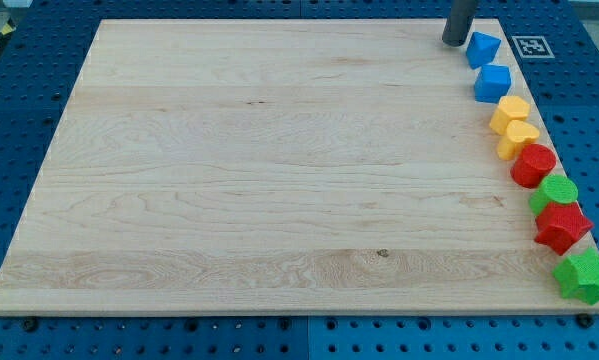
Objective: Move the green star towards the bottom centre of the board
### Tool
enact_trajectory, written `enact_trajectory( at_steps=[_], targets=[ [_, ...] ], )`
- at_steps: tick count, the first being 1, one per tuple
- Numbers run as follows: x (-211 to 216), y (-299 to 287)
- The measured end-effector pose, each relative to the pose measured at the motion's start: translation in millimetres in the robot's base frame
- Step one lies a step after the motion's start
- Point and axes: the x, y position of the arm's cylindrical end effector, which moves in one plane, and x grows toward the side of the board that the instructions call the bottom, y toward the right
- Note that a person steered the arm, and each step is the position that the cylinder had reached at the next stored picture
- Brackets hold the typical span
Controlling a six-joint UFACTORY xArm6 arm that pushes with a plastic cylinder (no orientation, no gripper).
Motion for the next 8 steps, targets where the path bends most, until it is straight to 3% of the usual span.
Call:
enact_trajectory(
  at_steps=[6, 7, 8],
  targets=[
    [-2, -7],
    [-28, -19],
    [-45, 6]
  ],
)
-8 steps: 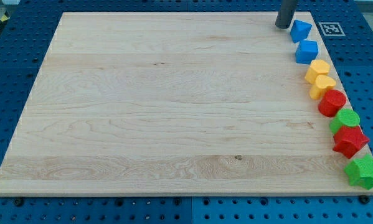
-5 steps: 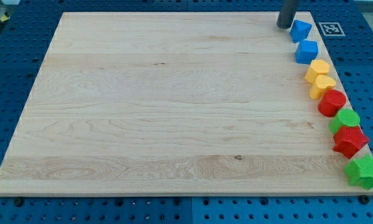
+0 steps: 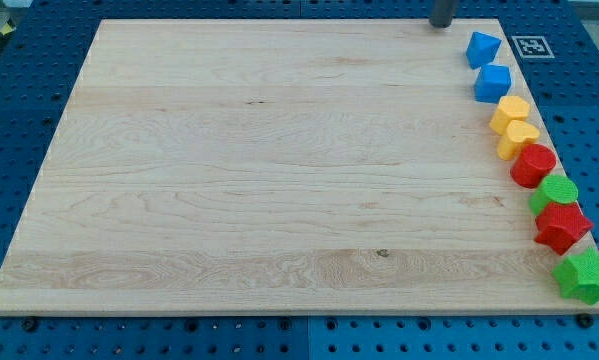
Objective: Move the green star towards the bottom centre of the board
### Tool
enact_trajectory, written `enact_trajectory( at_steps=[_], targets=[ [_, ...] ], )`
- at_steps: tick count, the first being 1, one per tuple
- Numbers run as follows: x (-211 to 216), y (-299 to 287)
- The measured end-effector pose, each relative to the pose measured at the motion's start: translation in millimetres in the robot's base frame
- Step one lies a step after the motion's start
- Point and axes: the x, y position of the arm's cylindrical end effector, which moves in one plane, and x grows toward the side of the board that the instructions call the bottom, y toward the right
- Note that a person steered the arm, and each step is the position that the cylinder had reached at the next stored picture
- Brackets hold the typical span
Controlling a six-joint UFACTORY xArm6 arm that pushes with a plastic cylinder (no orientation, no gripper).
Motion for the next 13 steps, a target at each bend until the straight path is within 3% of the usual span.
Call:
enact_trajectory(
  at_steps=[1, 2, 3, 5, 8, 11, 12, 13],
  targets=[
    [11, 50],
    [47, 105],
    [61, 121],
    [70, 122],
    [124, 122],
    [249, 121],
    [252, 121],
    [291, 121]
  ],
)
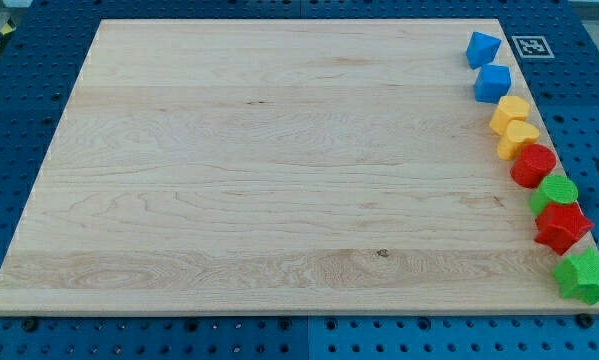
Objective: Move the green star towards the bottom centre of the board
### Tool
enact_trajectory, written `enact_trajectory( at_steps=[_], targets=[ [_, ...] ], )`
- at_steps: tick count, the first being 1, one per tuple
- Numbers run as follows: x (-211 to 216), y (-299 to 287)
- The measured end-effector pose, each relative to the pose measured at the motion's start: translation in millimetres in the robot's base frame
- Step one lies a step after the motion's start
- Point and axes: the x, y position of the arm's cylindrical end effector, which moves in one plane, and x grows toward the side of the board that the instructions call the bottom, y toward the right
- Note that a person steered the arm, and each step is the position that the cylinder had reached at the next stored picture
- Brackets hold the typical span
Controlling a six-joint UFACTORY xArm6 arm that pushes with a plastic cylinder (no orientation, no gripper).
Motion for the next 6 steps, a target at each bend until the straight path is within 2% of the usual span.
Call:
enact_trajectory(
  at_steps=[1, 6],
  targets=[
    [35, 0],
    [53, 0]
  ],
)
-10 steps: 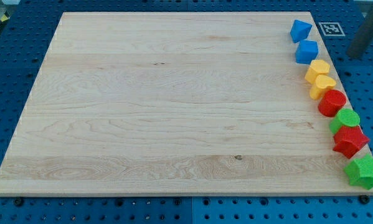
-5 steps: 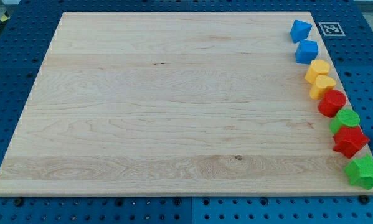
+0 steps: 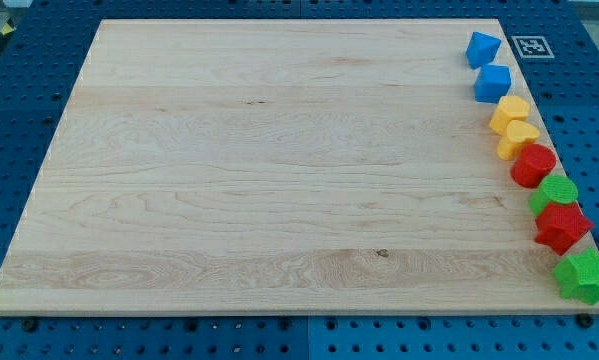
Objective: Move the green star towards the bottom centre of the board
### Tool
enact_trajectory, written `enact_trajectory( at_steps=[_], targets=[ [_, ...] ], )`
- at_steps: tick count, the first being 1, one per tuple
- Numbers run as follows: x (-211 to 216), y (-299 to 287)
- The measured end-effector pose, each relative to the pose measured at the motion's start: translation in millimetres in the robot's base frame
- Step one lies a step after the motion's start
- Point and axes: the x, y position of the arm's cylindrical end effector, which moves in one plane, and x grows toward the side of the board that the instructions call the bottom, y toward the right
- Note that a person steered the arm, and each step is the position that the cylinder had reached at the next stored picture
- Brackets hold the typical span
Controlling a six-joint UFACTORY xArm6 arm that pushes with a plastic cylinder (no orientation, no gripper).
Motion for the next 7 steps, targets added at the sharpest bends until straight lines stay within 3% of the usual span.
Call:
enact_trajectory(
  at_steps=[4, 6, 7],
  targets=[
    [72, -45],
    [77, -47],
    [68, -91]
  ],
)
